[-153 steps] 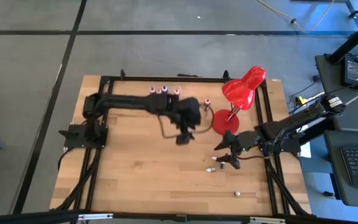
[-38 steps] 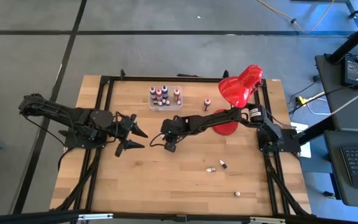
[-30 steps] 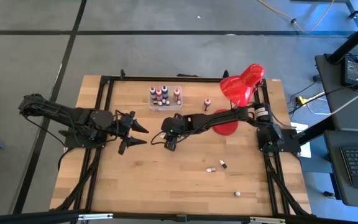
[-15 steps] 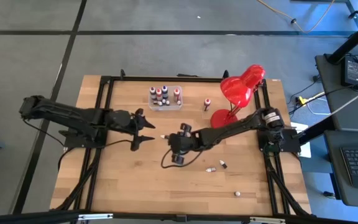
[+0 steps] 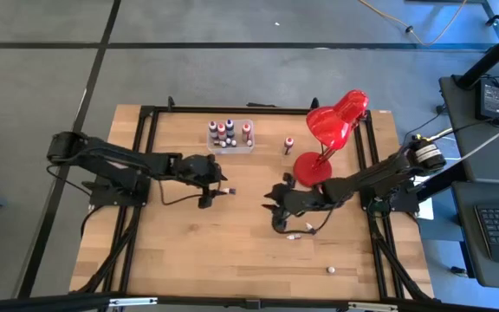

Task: Pick & Place food coloring
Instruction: Put the small pink food coloring bottle into the transparent bin

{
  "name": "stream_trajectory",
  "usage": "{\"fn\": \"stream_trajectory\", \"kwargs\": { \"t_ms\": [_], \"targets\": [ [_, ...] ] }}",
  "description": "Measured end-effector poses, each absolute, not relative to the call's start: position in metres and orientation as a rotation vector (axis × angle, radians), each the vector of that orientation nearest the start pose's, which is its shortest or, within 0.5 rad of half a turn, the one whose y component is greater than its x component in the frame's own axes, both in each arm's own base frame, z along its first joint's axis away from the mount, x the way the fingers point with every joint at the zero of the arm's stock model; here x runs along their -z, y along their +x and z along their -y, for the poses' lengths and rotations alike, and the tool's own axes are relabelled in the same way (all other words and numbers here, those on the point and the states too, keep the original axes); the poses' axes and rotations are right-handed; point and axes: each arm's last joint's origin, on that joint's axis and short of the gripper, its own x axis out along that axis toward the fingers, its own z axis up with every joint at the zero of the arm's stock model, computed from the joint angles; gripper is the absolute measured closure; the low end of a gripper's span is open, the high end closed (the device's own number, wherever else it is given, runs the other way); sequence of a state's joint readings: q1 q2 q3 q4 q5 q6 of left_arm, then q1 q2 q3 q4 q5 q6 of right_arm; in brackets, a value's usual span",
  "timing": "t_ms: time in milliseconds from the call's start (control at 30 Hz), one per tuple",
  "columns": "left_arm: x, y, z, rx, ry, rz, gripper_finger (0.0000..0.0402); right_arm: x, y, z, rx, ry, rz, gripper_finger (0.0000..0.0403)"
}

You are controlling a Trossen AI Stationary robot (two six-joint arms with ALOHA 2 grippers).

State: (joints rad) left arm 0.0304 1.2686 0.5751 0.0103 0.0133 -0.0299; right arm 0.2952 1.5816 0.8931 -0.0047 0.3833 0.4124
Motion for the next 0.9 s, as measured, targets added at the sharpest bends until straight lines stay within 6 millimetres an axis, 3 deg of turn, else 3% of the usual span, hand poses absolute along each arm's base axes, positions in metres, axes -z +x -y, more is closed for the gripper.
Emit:
{"fn": "stream_trajectory", "kwargs": {
  "t_ms": [267, 900],
  "targets": [
    [-0.150, 0.258, -0.018, -0.048, -0.049, -0.774, 0.0161, -0.177, 0.282, -0.075, 0.299, 0.293, -0.660, 0.0247],
    [-0.109, 0.271, -0.023, -0.059, -0.032, -0.863, 0.0161, -0.179, 0.284, -0.075, 0.315, 0.317, -0.612, 0.0246]
  ]
}}
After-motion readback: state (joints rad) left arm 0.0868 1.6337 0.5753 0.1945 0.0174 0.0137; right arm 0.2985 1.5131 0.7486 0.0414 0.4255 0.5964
